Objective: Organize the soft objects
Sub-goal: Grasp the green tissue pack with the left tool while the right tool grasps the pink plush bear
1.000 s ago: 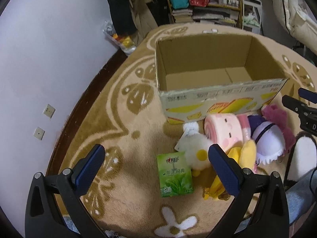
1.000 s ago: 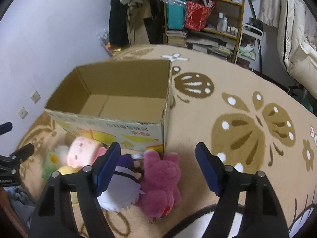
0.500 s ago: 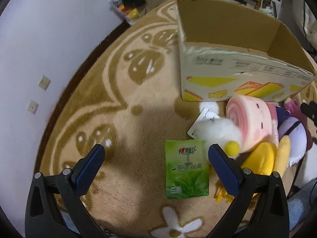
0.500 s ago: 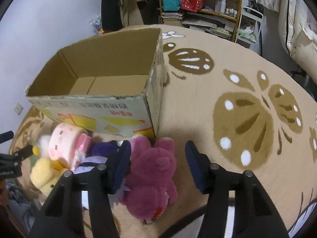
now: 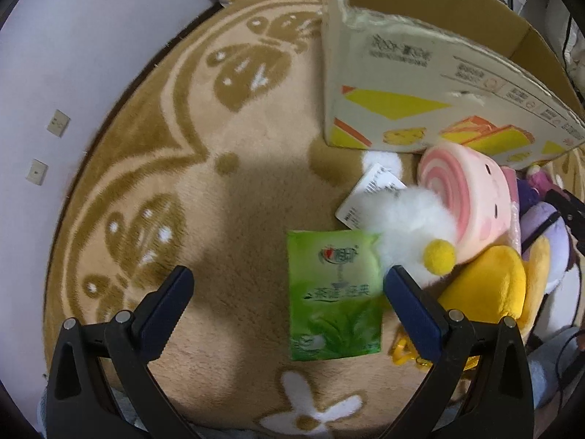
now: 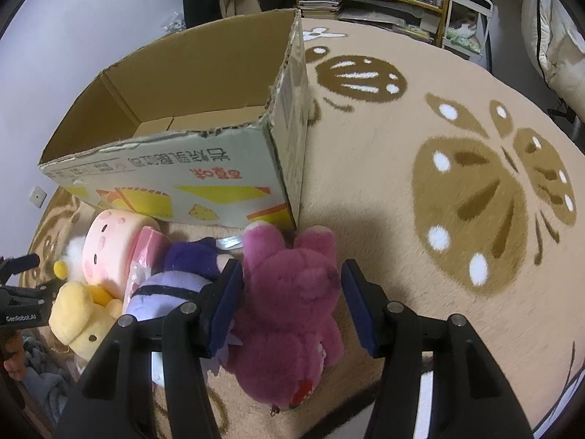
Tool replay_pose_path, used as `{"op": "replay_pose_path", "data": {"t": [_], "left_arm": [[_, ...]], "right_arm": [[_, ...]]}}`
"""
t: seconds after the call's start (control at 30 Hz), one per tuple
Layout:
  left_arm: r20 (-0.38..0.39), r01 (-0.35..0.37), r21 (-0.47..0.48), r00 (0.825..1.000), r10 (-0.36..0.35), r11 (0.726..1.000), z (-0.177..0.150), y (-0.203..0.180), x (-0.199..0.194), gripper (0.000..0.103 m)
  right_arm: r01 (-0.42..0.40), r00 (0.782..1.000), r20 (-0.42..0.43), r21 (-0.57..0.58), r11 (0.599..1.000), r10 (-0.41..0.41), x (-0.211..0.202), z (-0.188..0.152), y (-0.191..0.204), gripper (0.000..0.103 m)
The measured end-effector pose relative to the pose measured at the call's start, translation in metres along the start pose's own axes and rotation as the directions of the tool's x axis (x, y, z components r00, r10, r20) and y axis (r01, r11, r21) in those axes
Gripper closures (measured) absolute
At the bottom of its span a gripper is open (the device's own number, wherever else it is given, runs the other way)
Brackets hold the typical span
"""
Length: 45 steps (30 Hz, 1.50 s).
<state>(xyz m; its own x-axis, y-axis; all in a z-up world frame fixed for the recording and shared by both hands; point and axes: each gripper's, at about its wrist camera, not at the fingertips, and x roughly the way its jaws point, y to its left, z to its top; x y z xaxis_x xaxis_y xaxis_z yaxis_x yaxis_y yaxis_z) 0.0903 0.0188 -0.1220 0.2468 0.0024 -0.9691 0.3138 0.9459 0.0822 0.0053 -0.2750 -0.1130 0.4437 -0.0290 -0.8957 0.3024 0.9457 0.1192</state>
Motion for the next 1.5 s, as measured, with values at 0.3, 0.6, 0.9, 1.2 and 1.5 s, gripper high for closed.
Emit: {"op": "replay_pose_path", "data": {"t": [0.3,0.6,0.9,1.2,1.5], "left_arm": [[-0.034,0.007,0.014,0.999,-0.007,1.0,-0.001,-0.008,0.015,0.0],[-0.019,-0.032,0.046,0.999,0.033,0.998,-0.003,-0.024,0.018,0.0],[-0.035,0.047,0.08,0.998,-0.044,0.996,-0.009,-0.037,0.015,0.037],[-0.012,0.016,0.061,1.0,-0.015,0.998,-0.01,-0.049,-0.001,0.052],[0.046,-0.055,0.054,0.998,0.053,0.997,-0.01,-0.064,-0.021,0.052]], "right_arm": [[-0.013,0.999,-0.048,0.025,1.0,0.014,0.015,0.0,-0.005,0.044],[0.008,0.999,-0.048,0.001,1.0,-0.008,0.014,-0.001,-0.002,0.044],[0.003,0.999,-0.042,0.001,1.0,-0.002,0.014,0.0,0.001,0.05],[0.02,0.999,0.034,-0.03,0.999,-0.019,-0.006,0.0,0.006,0.056],[0.03,0.987,0.155,-0.009,1.0,-0.029,-0.057,-0.005,0.01,0.056]]}}
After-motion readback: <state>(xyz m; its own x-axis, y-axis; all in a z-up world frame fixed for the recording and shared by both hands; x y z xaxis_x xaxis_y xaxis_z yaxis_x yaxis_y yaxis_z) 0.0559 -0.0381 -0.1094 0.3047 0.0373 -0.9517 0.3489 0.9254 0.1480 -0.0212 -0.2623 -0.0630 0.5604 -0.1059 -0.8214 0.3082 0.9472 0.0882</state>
